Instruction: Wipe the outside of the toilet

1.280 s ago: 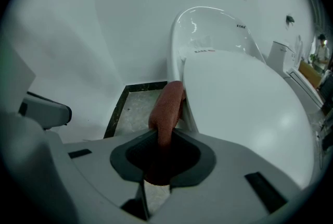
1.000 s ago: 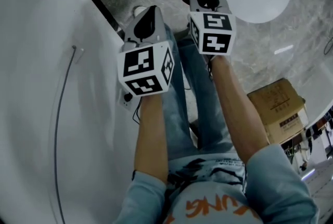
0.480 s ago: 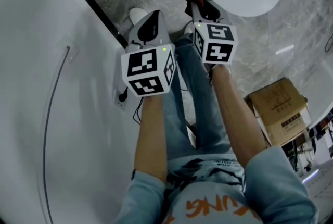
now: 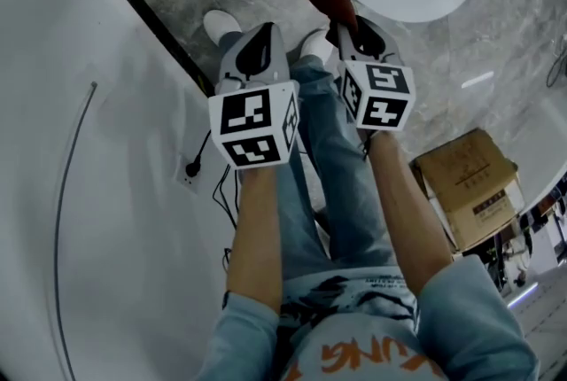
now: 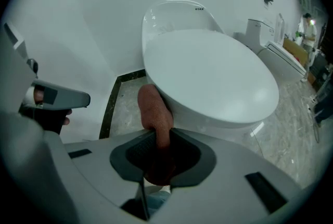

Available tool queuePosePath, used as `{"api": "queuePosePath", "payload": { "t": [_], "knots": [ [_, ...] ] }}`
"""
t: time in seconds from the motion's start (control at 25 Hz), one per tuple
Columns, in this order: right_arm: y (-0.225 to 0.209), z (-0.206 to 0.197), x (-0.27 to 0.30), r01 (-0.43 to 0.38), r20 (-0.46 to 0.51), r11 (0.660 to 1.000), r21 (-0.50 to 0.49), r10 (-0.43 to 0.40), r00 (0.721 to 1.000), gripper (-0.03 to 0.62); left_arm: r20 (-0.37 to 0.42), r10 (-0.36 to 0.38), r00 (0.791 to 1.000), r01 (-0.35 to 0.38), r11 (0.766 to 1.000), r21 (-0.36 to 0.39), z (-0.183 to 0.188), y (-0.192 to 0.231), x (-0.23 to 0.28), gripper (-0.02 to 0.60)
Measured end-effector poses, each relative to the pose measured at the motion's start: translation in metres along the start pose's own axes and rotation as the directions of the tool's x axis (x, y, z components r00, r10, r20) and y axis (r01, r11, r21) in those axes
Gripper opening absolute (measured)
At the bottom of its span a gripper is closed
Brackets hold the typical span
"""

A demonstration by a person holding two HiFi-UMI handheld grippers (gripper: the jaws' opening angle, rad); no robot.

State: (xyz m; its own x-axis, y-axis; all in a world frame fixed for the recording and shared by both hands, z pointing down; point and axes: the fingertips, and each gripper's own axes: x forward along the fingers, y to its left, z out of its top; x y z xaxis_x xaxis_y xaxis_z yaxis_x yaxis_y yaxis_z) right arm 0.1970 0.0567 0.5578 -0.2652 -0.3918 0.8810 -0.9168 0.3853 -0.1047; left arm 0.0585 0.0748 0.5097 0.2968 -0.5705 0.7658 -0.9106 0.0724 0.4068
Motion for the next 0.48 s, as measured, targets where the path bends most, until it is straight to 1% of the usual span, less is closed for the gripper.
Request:
{"api": "queuePosePath", "payload": {
  "t": [0.08, 0.24, 0.48],
  "knots": [
    [0.002, -0.009, -0.007, -0.011, -0.014, 1.0, -0.028, 0.011, 1.0, 0.067, 0.0, 0.005, 1.0, -0.005, 1.0, -0.009, -0.003, 0.003, -0.001, -0.002],
    [0.022, -0.016, -0.016, -0.063, -0.033, 0.994, -0.094, 0.06, 0.998, 0.067, 0.006, 0.034, 0.999, -0.034, 0.999, -0.028, -0.003, 0.015, -0.004, -0.002],
    [0.067, -0.006, -0.026, -0.15, -0.031, 0.976, -0.16, 0.146, 0.989, 0.067, 0.001, 0.04, 0.999, -0.04, 0.999, -0.031, -0.001, 0.022, -0.01, -0.002]
  ]
}}
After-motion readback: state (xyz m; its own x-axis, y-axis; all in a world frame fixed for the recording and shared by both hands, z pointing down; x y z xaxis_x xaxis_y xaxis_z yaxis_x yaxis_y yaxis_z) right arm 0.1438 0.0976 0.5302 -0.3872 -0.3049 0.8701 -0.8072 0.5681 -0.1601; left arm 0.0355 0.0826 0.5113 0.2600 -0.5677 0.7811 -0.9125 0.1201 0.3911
